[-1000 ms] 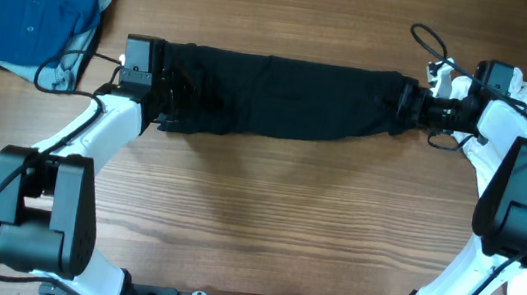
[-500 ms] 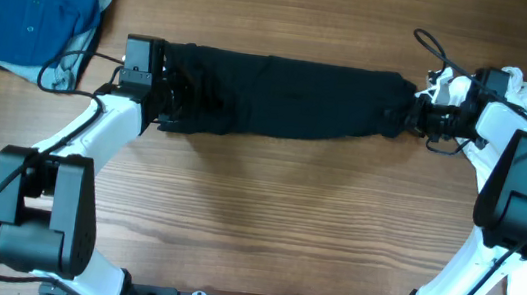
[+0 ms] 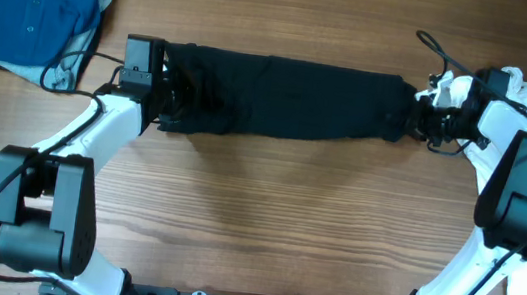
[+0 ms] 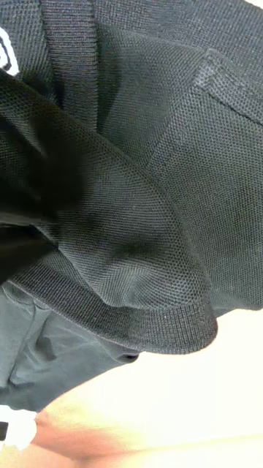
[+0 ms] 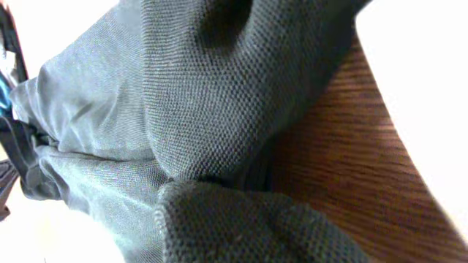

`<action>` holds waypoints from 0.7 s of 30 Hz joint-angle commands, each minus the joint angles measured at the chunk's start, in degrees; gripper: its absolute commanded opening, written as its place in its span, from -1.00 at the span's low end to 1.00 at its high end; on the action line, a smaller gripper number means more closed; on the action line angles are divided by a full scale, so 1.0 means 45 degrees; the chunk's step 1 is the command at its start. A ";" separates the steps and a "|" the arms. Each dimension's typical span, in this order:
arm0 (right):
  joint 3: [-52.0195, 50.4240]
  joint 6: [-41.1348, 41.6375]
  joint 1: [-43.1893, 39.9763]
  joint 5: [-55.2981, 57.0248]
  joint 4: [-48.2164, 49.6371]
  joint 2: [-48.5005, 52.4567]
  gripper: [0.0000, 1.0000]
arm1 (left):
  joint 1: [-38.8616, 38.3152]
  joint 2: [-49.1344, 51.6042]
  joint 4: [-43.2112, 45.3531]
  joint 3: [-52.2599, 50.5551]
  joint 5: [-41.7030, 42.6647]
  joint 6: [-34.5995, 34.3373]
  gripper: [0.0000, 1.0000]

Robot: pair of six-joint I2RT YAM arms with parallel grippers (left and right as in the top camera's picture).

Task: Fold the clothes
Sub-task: 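Fold the strip's right end leftward with the right gripper toward the left gripper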

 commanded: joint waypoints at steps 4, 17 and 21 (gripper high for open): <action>0.0058 0.0058 -0.0335 0.2273 -0.0117 -0.1166 -0.92 | 0.0068 -0.0131 -0.0010 0.0049 0.0160 0.0083 -0.92; 0.0097 -0.0034 0.0758 0.2871 -0.0597 -0.2667 -0.91 | 0.0068 -0.0126 -0.0272 0.0049 -0.0126 0.0087 -0.92; 0.0097 -0.0049 0.1773 0.3565 -0.0782 -0.2667 -0.91 | 0.0068 -0.0126 -0.0345 0.0049 -0.0126 0.0087 -0.92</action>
